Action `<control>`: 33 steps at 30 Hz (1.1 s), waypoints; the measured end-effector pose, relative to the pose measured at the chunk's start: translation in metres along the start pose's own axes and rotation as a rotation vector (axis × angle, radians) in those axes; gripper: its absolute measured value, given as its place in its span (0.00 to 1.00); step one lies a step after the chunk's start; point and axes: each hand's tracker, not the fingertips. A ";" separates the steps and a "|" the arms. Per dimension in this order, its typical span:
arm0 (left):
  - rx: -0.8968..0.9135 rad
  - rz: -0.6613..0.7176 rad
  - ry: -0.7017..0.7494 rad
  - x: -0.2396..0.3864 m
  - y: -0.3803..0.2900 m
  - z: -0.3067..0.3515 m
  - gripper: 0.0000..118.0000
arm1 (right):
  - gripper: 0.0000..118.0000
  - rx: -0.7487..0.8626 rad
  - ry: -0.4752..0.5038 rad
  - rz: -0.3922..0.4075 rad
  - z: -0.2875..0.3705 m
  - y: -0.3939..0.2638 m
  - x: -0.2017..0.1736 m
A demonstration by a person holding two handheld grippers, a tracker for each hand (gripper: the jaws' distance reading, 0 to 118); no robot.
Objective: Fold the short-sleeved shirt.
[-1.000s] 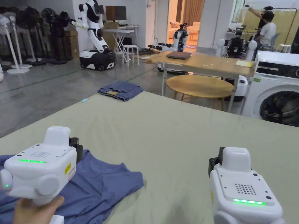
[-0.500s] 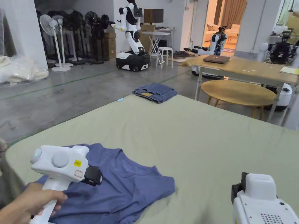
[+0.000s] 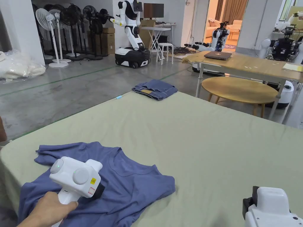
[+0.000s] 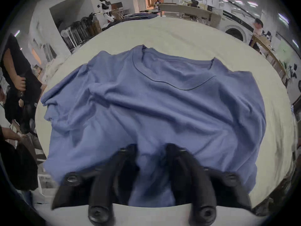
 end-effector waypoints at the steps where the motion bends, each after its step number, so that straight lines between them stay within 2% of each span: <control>1: 0.010 -0.041 0.036 -0.001 0.003 -0.007 0.00 | 0.00 -0.002 0.000 -0.001 0.000 -0.001 0.001; 4: 0.024 -0.081 0.046 0.000 -0.004 -0.008 0.00 | 0.00 -0.010 -0.006 -0.012 0.002 -0.003 0.003; 9: 0.177 0.012 0.010 -0.015 0.003 0.008 0.00 | 0.00 -0.012 -0.014 -0.026 0.006 -0.003 0.011; 15: 0.423 0.109 -0.031 -0.012 0.022 0.086 0.00 | 0.00 0.000 -0.037 -0.050 0.009 0.004 0.027; 24: 0.686 0.008 -0.177 0.055 0.081 0.200 0.00 | 0.00 0.026 -0.111 -0.101 0.026 0.015 0.066; 29: 0.750 -0.098 -0.293 0.105 0.128 0.221 0.00 | 0.00 0.047 -0.169 -0.116 0.044 0.018 0.095; 33: 0.781 -0.183 -0.395 0.171 0.153 0.235 0.00 | 0.00 0.059 -0.225 -0.131 0.064 0.017 0.124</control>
